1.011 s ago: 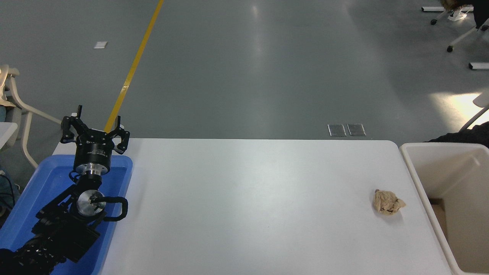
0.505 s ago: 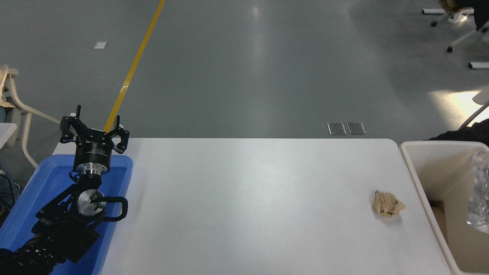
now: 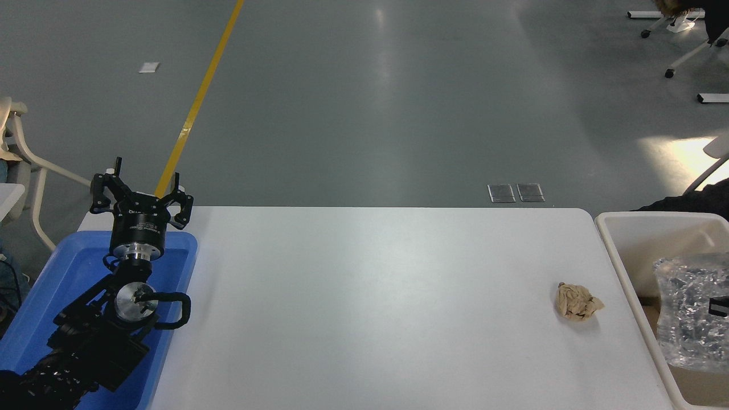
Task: Pick up foil plate and place in dustbin
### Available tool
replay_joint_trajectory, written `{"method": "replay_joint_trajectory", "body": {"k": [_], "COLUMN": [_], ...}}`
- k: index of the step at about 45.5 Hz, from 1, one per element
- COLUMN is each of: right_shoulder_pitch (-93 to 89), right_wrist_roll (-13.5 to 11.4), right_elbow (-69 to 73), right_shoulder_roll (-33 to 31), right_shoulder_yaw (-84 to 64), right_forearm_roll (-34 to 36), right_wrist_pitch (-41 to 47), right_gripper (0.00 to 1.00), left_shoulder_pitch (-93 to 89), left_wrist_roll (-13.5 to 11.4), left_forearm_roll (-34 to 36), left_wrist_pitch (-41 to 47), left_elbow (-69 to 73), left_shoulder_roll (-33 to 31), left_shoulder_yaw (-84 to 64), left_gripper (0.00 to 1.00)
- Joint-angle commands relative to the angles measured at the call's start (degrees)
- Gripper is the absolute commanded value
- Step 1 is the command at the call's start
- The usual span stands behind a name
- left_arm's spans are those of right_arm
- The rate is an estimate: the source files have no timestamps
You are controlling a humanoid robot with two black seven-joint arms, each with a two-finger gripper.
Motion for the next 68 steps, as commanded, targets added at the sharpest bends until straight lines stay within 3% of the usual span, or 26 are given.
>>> {"method": "replay_joint_trajectory", "body": {"k": [1, 7, 13, 17, 28, 36, 48, 68], "right_shoulder_pitch": [2.2, 11.7, 30.5, 45.7, 76.7, 85.9, 96.5, 105.5], "right_wrist_roll": [-0.2, 0.0, 0.1, 0.1, 0.1, 0.4, 0.0, 0.2], "right_elbow": [0.7, 8.8, 29.1, 40.9, 63.1, 69.2, 75.1, 80.0], "right_shoulder_roll": [0.5, -3.7, -13.4, -15.4, -11.2, -6.2, -1.2, 5.6], "right_shoulder_yaw": [0.2, -3.4, -10.1, -18.4, -27.6, -26.7, -22.8, -22.6], "right_forearm_roll": [1.2, -1.2, -4.5, -7.6, -7.1, 2.0, 18.7, 23.7], "right_wrist_pitch": [1.9, 8.1, 10.6, 15.8, 33.6, 46.0, 52.4, 54.4], "right_gripper": [1.00, 1.00, 1.00, 1.00, 1.00, 1.00, 1.00, 1.00], "left_shoulder_pitch": [0.0, 0.0, 0.0, 0.0, 0.1, 0.1, 0.1, 0.1], "left_wrist_roll": [0.0, 0.1, 0.1, 0.1, 0.1, 0.1, 0.0, 0.0], "left_forearm_roll": [0.1, 0.1, 0.1, 0.1, 0.1, 0.1, 0.1, 0.0], "left_wrist_pitch": [0.0, 0.0, 0.0, 0.0, 0.0, 0.0, 0.0, 0.1], "left_elbow": [0.0, 0.0, 0.0, 0.0, 0.0, 0.0, 0.0, 0.1], "left_shoulder_roll": [0.0, 0.1, 0.1, 0.1, 0.1, 0.1, 0.0, 0.0], "left_shoulder_yaw": [0.0, 0.0, 0.1, 0.1, 0.1, 0.1, 0.0, 0.0], "left_gripper": [0.99, 0.99, 0.99, 0.99, 0.99, 0.99, 0.99, 0.99]}}
